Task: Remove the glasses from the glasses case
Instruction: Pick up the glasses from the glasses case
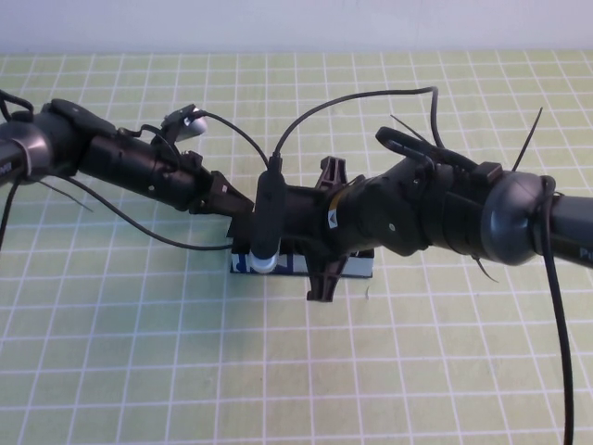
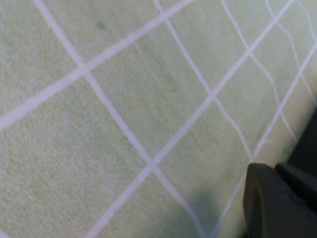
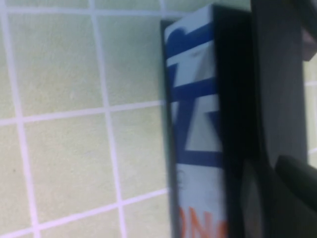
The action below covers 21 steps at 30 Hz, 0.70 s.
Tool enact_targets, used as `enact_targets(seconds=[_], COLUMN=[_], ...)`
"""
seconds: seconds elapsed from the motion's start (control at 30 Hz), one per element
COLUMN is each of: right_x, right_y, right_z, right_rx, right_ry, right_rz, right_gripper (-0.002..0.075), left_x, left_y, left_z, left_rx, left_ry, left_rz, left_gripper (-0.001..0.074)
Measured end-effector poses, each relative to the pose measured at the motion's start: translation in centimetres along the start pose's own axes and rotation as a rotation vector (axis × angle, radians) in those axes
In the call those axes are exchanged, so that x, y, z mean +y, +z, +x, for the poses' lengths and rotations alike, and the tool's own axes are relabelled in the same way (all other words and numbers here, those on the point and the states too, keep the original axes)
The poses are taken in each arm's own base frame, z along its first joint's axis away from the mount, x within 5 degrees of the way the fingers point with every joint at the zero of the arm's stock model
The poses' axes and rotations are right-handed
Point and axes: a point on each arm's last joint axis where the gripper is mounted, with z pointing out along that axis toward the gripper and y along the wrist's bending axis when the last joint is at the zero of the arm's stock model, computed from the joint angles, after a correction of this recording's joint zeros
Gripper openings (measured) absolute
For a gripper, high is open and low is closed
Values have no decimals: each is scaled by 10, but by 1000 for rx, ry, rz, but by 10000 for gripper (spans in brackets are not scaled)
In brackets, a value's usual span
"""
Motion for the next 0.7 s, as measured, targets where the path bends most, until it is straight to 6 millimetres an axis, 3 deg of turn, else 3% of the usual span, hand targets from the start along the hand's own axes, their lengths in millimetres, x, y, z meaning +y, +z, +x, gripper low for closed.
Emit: enact_targets(seconds=[0.2, 0.37, 0.53, 0.7], right_x=[-2, -2, -4, -7], right_y=[-3, -3, -5, -9], right_z=[-2, -2, -3, -4], right_rx=[-10, -10, -15, -26], right_ry=[7, 4, 1, 23], right_rz=[14, 16, 24, 39], right_gripper=[3, 2, 1, -1], left_x=[-24, -63, -97, -108], left_y=[-45, -92, -102, -88], left_z=[-19, -30, -5, 43], left_rx=[-61, -121, -182, -226], left_ry=[66, 188, 323, 505], left_rz=[-24, -62, -40, 12], left_gripper=[-3, -3, -3, -3])
